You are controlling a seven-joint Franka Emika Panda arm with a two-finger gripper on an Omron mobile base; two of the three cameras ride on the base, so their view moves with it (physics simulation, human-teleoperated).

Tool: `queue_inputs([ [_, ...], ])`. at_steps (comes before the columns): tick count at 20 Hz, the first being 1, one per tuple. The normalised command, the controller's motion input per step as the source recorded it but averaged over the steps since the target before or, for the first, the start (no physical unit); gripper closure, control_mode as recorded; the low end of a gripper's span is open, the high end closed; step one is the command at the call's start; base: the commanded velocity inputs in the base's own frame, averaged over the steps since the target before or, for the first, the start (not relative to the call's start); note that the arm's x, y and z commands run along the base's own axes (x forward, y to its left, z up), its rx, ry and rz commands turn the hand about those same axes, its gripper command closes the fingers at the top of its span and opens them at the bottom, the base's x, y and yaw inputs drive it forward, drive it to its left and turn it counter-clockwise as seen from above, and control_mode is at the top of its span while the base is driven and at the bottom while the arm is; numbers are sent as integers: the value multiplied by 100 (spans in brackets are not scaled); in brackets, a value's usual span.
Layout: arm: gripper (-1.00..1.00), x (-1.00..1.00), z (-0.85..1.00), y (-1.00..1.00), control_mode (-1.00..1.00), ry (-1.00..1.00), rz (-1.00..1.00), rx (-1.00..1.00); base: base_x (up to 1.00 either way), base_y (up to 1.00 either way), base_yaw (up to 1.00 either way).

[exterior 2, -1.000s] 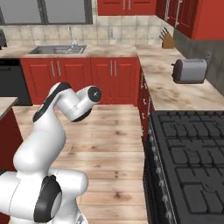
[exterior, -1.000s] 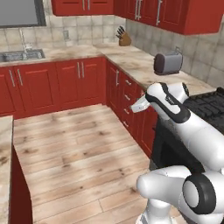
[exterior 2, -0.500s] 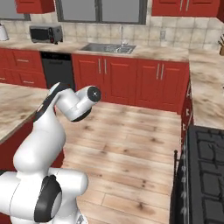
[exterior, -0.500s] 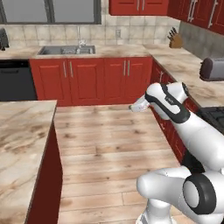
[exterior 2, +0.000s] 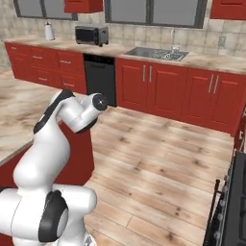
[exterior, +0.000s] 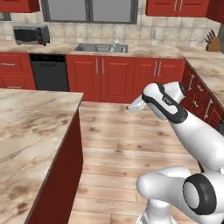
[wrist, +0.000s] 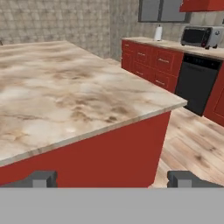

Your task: Four empty soda cans are scattered around the kitchen. Gather all the cans and cluster them next to the stove for recycling.

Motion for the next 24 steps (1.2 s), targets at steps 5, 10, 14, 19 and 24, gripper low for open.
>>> queue_inputs([
  [5,-100,0,0,0,100,0,0,0,-87,-37,0],
  [10,-100,0,0,0,100,0,0,0,-84,-24,0],
  [14,-100,0,0,0,100,0,0,0,-47,5,23],
  [19,-100,0,0,0,100,0,0,0,-28,1,42],
  [24,-100,0,0,0,100,0,0,0,-19,0,45],
])
